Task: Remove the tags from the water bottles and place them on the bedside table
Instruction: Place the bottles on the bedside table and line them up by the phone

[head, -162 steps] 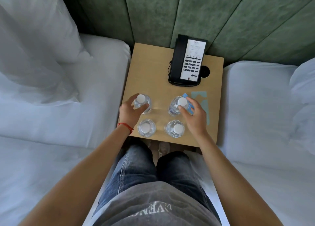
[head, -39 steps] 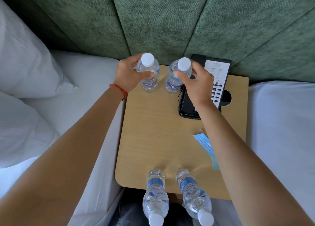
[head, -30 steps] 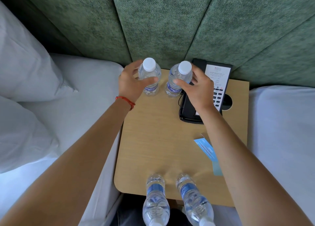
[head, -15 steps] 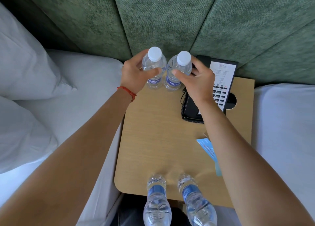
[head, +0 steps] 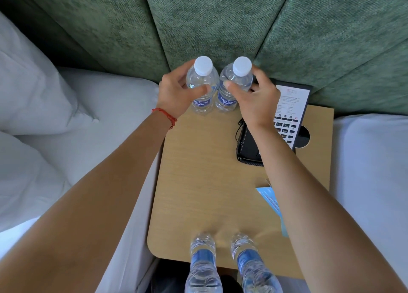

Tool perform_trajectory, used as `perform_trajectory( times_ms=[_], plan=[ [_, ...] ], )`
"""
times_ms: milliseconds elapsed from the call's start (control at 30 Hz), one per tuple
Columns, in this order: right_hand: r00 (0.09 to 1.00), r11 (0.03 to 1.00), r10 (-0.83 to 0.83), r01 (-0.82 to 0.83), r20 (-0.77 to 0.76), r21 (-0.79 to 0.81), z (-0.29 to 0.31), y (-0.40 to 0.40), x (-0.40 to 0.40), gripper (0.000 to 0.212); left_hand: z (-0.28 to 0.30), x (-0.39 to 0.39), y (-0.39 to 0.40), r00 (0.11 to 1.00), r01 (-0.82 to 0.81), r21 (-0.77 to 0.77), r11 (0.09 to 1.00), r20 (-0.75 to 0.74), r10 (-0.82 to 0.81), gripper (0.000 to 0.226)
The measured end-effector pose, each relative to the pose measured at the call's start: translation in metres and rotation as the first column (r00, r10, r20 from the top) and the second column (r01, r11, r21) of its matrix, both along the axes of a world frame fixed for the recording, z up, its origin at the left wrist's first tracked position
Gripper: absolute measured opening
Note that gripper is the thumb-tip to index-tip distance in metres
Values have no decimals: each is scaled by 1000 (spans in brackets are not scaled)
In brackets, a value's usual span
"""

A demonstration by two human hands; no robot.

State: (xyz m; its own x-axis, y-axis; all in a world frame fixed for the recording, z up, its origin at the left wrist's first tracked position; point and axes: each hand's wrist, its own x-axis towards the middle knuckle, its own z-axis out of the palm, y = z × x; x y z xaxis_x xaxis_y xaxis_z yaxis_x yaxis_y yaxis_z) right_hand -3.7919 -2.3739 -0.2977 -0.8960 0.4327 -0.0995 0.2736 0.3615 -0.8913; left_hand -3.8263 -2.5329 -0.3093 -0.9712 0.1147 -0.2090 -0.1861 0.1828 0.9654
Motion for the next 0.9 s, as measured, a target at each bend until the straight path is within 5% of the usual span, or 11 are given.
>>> perform_trajectory(
  times_ms=[633,733,900],
  plan=[
    [999,992,38,-42,34,123,-3,0,2,62,-9,-9,1,999,44,-91,995,32,-41,73],
    [992,993,110,-112,61,44,-3,6,12,73,-5,1,-1,994,-50,-140,989,91,64,80],
    [991,994,110,-109,83,-11,9,12,60,70,18,64,-4,964,-249,-90,964,72,255,59]
  ],
)
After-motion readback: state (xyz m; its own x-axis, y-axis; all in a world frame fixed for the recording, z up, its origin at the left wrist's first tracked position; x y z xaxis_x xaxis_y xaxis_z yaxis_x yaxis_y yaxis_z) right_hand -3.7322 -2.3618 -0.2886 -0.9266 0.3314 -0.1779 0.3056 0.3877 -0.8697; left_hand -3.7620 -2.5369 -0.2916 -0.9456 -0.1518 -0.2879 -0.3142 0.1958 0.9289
